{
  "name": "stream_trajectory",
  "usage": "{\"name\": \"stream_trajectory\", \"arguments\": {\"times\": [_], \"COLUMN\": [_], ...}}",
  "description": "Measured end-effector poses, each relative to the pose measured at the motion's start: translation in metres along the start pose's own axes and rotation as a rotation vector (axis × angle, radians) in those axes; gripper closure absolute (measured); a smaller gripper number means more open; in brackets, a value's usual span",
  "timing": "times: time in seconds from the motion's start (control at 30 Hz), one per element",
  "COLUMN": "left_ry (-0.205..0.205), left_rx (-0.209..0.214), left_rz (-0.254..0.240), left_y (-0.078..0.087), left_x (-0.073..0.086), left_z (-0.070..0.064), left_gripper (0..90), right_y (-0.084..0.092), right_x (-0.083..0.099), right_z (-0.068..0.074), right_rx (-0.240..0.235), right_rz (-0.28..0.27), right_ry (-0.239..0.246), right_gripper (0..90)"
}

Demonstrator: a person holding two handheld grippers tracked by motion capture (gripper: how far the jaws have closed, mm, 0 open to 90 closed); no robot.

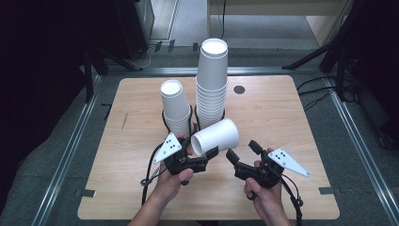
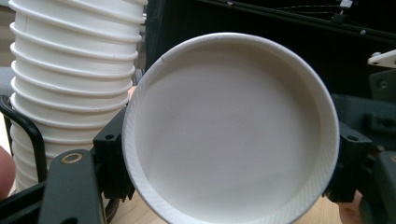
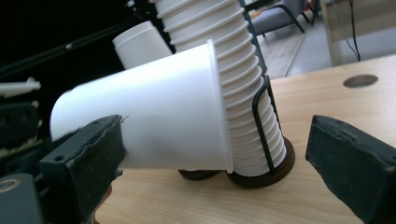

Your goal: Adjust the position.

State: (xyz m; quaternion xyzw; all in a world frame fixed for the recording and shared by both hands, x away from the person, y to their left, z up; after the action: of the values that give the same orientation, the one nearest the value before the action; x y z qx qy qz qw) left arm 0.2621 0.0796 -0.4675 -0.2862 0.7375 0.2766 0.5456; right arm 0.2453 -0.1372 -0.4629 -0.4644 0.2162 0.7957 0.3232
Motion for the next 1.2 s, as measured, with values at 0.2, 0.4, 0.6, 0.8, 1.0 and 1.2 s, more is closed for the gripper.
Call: {"name": "stream_trajectory", "arguments": {"times": [0.2,0.4,0.6,0.8,1.0,1.2], "left_ry": [-0.015,-0.022,-0.023,-0.034,-0.049,-0.062], "left_rx": [-0.020,-0.024,-0.029,-0.038,-0.035,-0.036], "left_rz": [-0.019,-0.023,-0.024,-0.031,-0.031,-0.029], "left_y": [0.001,0.000,-0.002,-0.003,-0.005,-0.006], "left_x": [0.000,0.002,0.004,0.007,0.009,0.011], "left_z": [0.000,-0.002,-0.002,-0.005,-0.009,-0.011], "left_gripper": [23.2,23.2,23.2,23.2,23.2,23.3], "right_y": [-0.001,-0.005,-0.010,-0.019,-0.024,-0.031], "right_x": [-0.001,0.003,0.005,0.011,0.010,0.009], "right_z": [0.001,0.003,0.003,0.004,0.008,0.005], "right_rx": [0.046,0.063,0.086,0.027,0.007,-0.006], "right_rz": [-0.019,-0.049,-0.072,-0.058,-0.065,-0.088], "right_ry": [-0.165,-0.341,-0.467,-0.654,-0.784,-0.893], "right_gripper": [0.0,0.0,0.0,0.0,0.0,0.0]}}
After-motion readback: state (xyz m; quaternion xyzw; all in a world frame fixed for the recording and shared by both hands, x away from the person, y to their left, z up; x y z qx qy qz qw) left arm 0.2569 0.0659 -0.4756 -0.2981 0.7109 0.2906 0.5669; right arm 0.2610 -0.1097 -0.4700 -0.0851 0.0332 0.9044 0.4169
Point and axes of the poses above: each handheld gripper's, and its own axes: y roughly backward along the jaws, x roughly out of its underside, z roughly to its left, the point moved 3 cm from there along -y, roughly forward along the jaws, and after that the axes turned 8 degrees about -x, right-handed, at the moved point
